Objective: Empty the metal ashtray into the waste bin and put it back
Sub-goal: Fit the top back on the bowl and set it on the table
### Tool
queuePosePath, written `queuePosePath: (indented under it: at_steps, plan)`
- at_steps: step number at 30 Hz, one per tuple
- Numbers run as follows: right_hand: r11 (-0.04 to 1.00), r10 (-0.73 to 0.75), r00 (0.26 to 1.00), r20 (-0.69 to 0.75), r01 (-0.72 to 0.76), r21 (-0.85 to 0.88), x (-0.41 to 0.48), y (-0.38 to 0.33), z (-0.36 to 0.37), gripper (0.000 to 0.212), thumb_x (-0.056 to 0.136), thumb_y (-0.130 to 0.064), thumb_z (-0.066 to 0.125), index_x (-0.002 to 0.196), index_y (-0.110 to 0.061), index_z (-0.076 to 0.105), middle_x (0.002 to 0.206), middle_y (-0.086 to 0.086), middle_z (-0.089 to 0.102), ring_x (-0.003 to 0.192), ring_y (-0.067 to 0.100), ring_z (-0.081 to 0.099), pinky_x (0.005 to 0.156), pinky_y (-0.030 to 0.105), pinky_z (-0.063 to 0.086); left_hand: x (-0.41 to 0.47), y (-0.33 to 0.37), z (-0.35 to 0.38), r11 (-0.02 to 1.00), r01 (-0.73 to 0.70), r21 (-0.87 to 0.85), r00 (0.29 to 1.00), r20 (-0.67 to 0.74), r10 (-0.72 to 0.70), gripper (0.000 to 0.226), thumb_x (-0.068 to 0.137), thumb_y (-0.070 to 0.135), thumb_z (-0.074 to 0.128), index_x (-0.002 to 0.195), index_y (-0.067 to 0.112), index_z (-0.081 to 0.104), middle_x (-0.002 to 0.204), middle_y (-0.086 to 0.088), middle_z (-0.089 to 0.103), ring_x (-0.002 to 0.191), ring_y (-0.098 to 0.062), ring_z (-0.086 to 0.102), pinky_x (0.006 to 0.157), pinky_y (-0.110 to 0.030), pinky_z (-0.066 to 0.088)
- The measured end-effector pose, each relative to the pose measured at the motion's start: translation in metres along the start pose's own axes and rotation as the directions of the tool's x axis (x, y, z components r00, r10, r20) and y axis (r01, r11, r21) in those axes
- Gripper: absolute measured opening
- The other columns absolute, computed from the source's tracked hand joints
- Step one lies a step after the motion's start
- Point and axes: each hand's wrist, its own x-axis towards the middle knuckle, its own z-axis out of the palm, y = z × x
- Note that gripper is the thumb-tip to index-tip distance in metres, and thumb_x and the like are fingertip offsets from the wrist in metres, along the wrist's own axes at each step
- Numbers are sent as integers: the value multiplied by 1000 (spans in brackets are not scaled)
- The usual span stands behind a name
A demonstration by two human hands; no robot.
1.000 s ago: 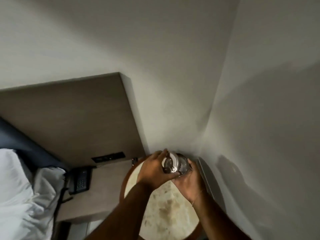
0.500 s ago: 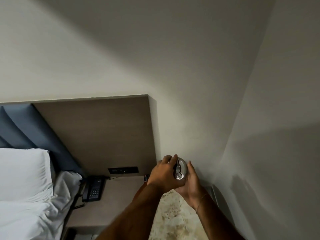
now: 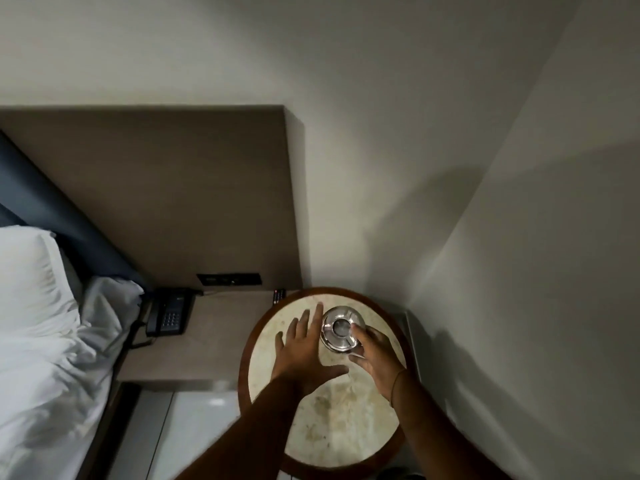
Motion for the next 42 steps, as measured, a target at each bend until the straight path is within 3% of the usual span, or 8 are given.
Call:
queuePosePath:
  at_steps: [4,8,11,16,20,25,35,42]
  plan:
    - [995,102,993,-51,-102,1,39,50,-11,30,107,-26,63,133,-14,67,140,15,71,126,30,69,88,35,60,-17,-57,58,997,73,2,995,66,-73,133,73,87,61,147,52,-43,180,2,-8,165,-28,-10,129,-58,-4]
    - [989,134,986,-98,-140,-54,73,88,-13,12,107,-21,62,116,-16,70,140,20,69,111,25,70,82,33,59,-21,-95,97,995,94,39,994,48,-96,131,73,91,52,155,44,-38,179,2,-13,164,-24,-20,127,-54,-14]
    - [978,175,972,-158,-190,-88,103,122,-15,35,107,-16,63,139,-2,63,144,22,66,118,28,67,85,36,59,-13,-113,123,996,59,68,998,-10,-59,124,78,91,43,161,37,-31,179,1,-14,163,-22,-21,128,-54,-15]
    - [957,190,946,-263,-238,-166,137,164,-14,44,104,-12,67,145,-1,58,127,21,69,85,19,64,54,19,53,4,-130,161,993,27,118,995,-97,-16,111,89,81,45,170,25,-6,180,-2,-4,166,-24,-7,130,-52,-8]
    - [951,205,924,-321,-265,-156,162,194,-14,46,102,-7,69,145,2,55,141,27,67,105,26,61,68,26,53,10,-144,188,990,52,131,998,-44,-47,106,92,78,41,170,24,-6,180,-2,-5,166,-24,-9,131,-55,-2]
    - [953,204,918,-340,-266,-146,186,217,-14,44,100,-5,70,141,6,58,141,30,67,126,39,67,113,55,54,3,-159,208,988,89,126,993,68,-98,102,96,75,37,168,27,-18,179,0,-15,164,-23,-17,130,-52,-11]
    - [942,205,936,-286,-268,-202,203,235,-10,46,96,-4,76,138,8,64,138,28,69,105,29,65,78,41,61,0,-164,223,987,153,50,981,109,-158,103,99,60,52,168,24,-16,180,-2,-1,166,-24,-8,132,-55,-3]
    - [925,220,926,-306,-297,-235,204,233,-8,46,94,0,77,137,11,66,136,31,71,130,46,67,113,58,54,-5,-162,224,983,183,10,979,93,-184,103,99,57,53,168,26,-16,180,-1,-4,165,-24,-12,132,-55,-5]
